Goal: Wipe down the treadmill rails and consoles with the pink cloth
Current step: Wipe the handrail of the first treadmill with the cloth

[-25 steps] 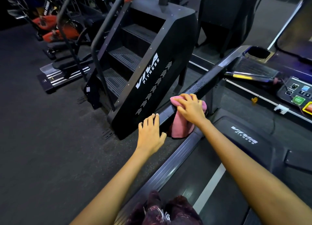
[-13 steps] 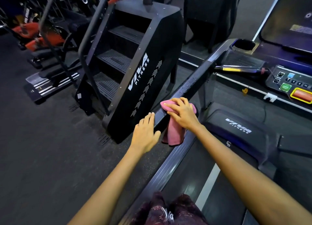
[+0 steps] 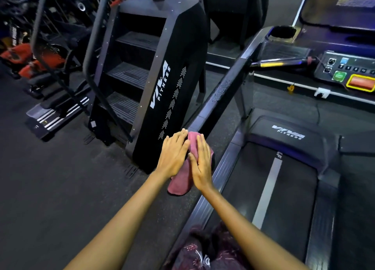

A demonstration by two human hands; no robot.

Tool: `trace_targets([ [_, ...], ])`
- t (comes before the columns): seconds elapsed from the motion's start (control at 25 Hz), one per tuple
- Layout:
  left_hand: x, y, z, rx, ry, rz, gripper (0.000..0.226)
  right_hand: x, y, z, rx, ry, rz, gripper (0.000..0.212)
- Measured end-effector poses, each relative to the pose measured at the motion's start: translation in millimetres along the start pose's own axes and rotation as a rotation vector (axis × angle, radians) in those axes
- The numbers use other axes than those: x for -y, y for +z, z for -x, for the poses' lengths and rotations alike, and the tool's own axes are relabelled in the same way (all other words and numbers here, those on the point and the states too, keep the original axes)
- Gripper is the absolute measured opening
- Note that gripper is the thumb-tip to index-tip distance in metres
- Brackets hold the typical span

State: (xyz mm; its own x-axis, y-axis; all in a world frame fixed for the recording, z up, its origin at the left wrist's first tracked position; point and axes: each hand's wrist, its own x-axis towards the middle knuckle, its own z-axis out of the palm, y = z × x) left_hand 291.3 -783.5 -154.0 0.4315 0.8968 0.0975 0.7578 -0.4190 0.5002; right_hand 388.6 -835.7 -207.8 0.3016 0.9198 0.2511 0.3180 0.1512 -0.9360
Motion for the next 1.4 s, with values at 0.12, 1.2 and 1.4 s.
trace_targets([
  [0.12, -10, -7, -20, -0.115, 0.052, -0.078, 0.051, -5, 3, 2, -0.099, 0.082, -0.101, 0.053],
  [1.2, 7, 6, -41, 0.077, 0.018, 0.134, 0.060, -12, 46, 42, -0.325, 0.203, -0.216, 0.047],
  [1.4, 2, 5, -39, 0.060, -0.004, 0.175, 0.058, -20, 19, -12, -0.311, 0.353, -0.204, 0.043],
])
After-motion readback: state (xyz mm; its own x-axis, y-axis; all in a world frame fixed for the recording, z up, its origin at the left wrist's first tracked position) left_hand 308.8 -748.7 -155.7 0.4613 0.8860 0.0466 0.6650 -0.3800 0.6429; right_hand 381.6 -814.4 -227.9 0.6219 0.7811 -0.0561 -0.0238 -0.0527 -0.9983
